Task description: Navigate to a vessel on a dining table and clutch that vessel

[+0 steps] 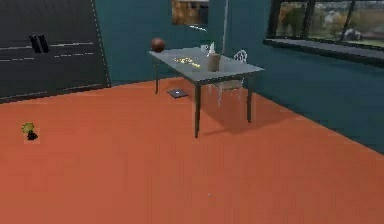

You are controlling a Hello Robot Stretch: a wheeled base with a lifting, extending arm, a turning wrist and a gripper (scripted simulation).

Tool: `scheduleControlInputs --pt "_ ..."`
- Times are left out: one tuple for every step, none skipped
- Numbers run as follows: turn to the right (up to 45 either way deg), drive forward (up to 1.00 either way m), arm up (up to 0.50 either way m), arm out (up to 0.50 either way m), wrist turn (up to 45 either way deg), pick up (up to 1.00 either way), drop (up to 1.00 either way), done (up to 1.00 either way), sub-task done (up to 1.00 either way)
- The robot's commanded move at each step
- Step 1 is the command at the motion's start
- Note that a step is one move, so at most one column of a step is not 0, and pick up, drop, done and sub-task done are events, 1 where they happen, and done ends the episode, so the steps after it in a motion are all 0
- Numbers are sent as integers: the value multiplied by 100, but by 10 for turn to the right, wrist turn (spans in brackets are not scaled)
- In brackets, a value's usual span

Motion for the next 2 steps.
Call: scheduleControlInputs --pt "0 75 0 0 0 0 0 0 0" --pt "450 0 0 0 0 0 0 0 0"
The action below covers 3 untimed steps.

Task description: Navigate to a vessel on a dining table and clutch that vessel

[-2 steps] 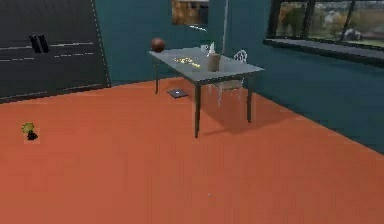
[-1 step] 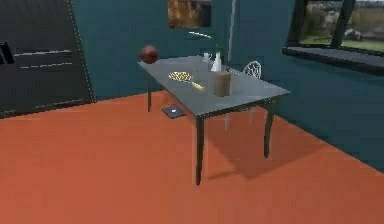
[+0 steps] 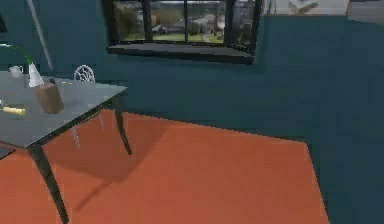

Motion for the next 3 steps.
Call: scheduleControlInputs --pt "450 0 0 0 0 0 0 0 0" --pt "60 0 0 0 0 0 0 0 0" --pt "0 25 0 0 0 0 0 0 0"
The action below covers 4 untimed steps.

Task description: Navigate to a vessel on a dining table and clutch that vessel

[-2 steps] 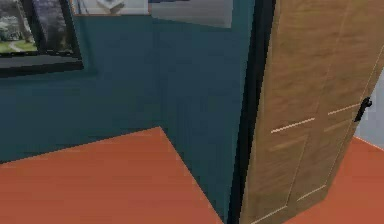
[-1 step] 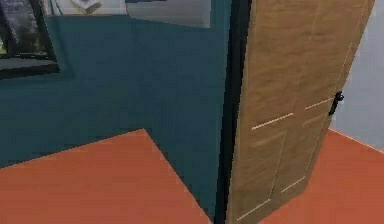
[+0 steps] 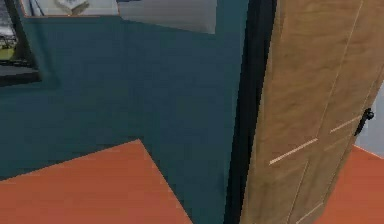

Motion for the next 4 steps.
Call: scheduleControlInputs --pt "-450 0 0 0 0 0 0 0 0" --pt "-150 0 0 0 0 0 0 0 0" --pt "0 100 0 0 0 0 0 0 0" --pt "-30 0 0 0 0 0 0 0 0"
